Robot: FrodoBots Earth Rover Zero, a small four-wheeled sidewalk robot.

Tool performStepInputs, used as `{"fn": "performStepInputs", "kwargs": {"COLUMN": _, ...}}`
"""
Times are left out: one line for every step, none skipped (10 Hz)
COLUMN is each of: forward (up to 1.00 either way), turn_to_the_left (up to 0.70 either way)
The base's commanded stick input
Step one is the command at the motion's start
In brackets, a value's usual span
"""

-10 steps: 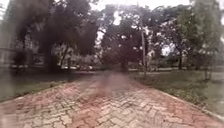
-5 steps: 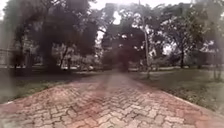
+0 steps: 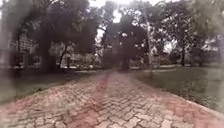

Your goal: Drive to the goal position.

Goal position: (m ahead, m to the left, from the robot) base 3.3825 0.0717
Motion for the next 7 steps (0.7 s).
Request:
{"fn": "performStepInputs", "kwargs": {"forward": 0.7, "turn_to_the_left": 0.0}}
{"fn": "performStepInputs", "kwargs": {"forward": 0.7, "turn_to_the_left": 0.0}}
{"fn": "performStepInputs", "kwargs": {"forward": 0.7, "turn_to_the_left": 0.0}}
{"fn": "performStepInputs", "kwargs": {"forward": 0.7, "turn_to_the_left": 0.0}}
{"fn": "performStepInputs", "kwargs": {"forward": 0.7, "turn_to_the_left": 0.0}}
{"fn": "performStepInputs", "kwargs": {"forward": 0.7, "turn_to_the_left": 0.0}}
{"fn": "performStepInputs", "kwargs": {"forward": 0.7, "turn_to_the_left": 0.0}}
